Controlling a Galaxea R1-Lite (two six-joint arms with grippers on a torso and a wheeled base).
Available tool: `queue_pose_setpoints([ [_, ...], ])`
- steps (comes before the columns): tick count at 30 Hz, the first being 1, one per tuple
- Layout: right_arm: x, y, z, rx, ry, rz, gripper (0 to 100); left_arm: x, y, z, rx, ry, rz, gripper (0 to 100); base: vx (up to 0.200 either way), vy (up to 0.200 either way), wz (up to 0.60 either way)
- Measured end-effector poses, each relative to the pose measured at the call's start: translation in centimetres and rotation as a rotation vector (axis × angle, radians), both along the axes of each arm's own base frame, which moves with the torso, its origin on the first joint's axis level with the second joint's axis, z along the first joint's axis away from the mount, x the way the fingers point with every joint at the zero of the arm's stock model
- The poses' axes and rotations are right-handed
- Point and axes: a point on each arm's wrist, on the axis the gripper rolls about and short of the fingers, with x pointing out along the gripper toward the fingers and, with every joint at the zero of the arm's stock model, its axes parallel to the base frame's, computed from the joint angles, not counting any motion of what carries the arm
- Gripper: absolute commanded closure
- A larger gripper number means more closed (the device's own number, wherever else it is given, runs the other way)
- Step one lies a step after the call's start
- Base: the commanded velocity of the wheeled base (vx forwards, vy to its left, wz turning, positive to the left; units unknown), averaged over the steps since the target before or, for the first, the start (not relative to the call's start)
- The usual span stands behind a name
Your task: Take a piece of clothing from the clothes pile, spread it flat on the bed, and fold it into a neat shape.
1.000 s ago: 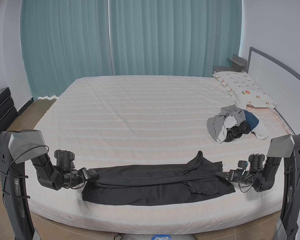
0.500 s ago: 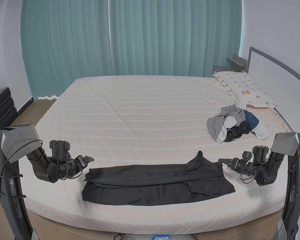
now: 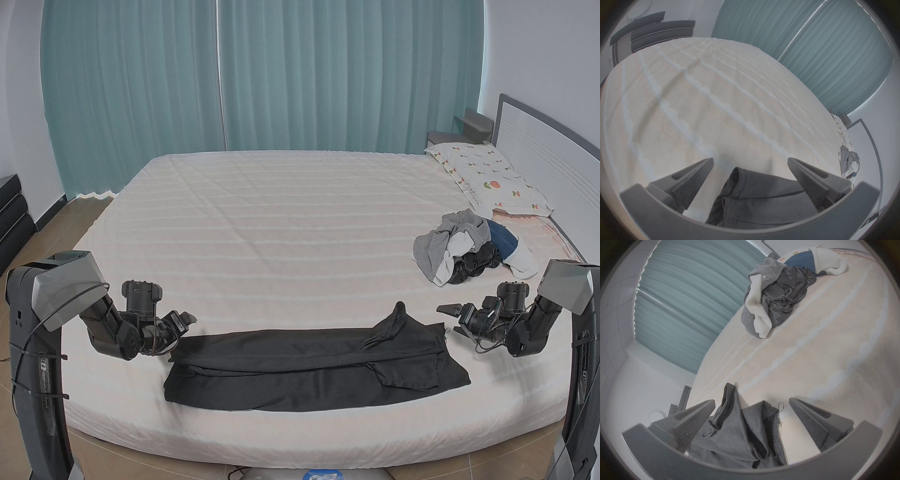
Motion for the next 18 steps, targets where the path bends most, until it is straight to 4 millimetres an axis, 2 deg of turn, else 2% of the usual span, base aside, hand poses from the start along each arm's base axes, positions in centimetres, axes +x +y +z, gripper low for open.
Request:
queue_pose_setpoints([
  [9,0.5,0.5,-0.2,-0.003,-0.005,0.007,0,0.1,-1.0,-0.6,0.002,0.010,-0.022,0,0.000,0.000,0.00],
  [10,0.4,0.5,-0.3,-0.003,-0.004,0.008,0,0.0,-1.0,-0.6,0.002,0.011,-0.023,100,0.000,0.000,0.00],
  [18,0.5,0.7,-0.3,-0.002,-0.003,0.013,0,0.1,-1.1,-0.9,0.013,0.001,0.012,100,0.000,0.000,0.00],
])
